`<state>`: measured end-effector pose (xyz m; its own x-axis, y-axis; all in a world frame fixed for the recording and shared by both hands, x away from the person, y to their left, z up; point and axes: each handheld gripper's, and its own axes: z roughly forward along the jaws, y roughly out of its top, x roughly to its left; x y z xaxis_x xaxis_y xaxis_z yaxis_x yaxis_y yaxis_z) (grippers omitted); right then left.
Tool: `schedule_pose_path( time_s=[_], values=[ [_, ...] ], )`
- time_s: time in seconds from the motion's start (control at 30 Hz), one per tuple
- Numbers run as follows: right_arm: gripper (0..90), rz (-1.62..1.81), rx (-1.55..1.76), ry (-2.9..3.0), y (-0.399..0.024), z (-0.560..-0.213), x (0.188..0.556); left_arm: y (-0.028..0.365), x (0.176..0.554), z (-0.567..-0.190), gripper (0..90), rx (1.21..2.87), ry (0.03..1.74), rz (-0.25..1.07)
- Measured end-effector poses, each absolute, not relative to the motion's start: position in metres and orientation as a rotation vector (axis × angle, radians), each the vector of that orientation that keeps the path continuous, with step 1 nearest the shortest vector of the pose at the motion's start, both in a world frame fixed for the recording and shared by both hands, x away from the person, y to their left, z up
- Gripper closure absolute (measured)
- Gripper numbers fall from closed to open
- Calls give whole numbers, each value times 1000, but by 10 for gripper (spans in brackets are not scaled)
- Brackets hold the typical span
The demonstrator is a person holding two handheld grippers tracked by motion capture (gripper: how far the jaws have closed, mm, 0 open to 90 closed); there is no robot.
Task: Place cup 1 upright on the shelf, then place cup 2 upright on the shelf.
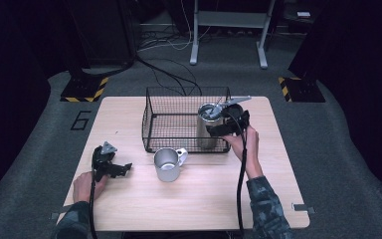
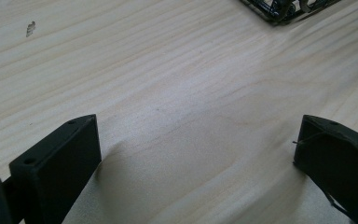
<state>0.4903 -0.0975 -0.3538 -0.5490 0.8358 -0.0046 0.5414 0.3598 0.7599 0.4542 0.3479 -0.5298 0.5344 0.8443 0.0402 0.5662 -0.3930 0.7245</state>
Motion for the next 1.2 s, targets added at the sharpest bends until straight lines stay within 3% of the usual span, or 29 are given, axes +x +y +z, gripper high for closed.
schedule_pose_path(
  time_s=[0.83,1.2],
  values=[
    [0,1087,1125,2167,-149,-391,410,348,454,-530,3,2102,1145,541],
    [0,1070,1251,2117,-184,-440,386,350,453,-530,3,2095,1170,502]
  ],
)
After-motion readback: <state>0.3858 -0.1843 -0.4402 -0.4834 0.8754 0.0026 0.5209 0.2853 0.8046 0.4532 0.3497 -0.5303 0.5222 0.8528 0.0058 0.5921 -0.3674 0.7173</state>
